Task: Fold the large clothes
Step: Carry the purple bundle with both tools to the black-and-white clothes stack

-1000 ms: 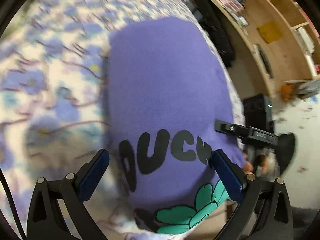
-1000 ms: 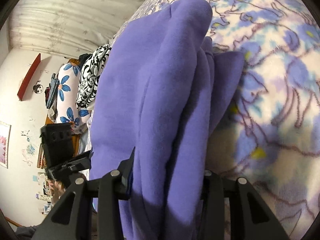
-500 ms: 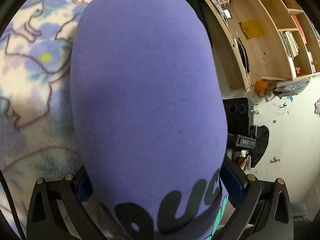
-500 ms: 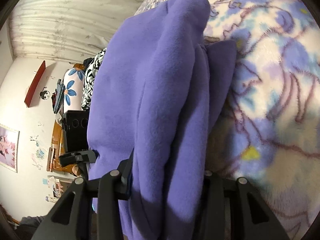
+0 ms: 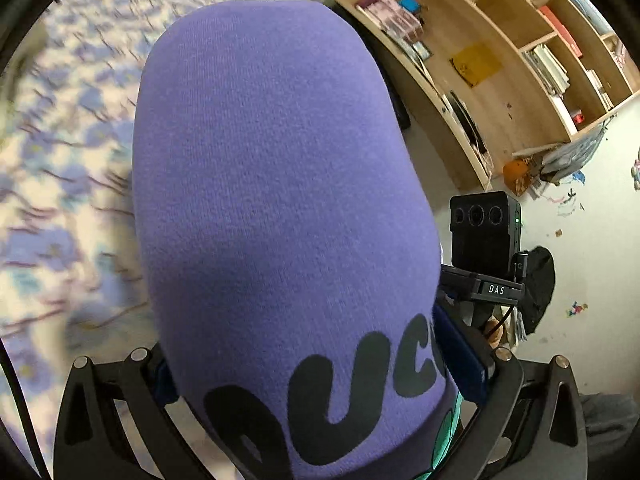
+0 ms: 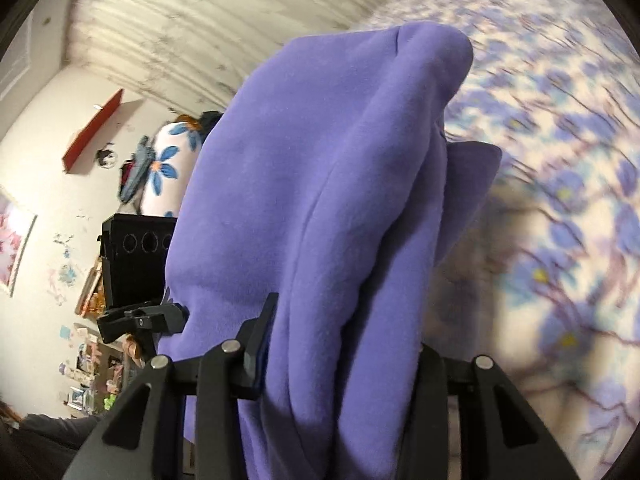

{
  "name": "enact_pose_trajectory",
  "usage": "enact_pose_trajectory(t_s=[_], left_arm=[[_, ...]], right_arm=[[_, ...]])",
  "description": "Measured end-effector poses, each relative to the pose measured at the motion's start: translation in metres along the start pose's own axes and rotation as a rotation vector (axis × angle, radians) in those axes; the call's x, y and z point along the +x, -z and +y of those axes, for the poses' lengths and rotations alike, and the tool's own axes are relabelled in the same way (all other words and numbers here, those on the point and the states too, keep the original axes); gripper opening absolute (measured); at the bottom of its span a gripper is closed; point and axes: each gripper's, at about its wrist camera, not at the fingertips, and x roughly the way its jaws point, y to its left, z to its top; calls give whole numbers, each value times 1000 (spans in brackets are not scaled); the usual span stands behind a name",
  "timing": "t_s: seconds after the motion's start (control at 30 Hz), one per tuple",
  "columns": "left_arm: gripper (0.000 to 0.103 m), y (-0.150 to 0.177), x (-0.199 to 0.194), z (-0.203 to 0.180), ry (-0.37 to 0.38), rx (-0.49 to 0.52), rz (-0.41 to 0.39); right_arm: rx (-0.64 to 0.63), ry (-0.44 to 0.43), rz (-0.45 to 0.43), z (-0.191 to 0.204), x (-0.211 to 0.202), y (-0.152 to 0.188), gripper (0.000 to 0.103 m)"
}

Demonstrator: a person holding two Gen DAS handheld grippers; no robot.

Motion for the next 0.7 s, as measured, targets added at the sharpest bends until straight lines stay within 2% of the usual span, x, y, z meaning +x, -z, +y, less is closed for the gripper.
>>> enact_pose_trajectory(t_s=[0.27,0.37,0.53,0.7], left_arm=[[103,-13,-139,7,-116,-26,-113],[103,-32,-189,16,-159,-17,-157],[103,-88,-283,52,-228,13,-226],[103,-152,-344,95,-316,43,-267]], right_arm=[[-120,-83,24,97,59,-44,40],[-156,-121,30,135,88,-71,40],[-207,-166,20,196,146,-134,40],[-228,-206,-14,232,220,-203,40]])
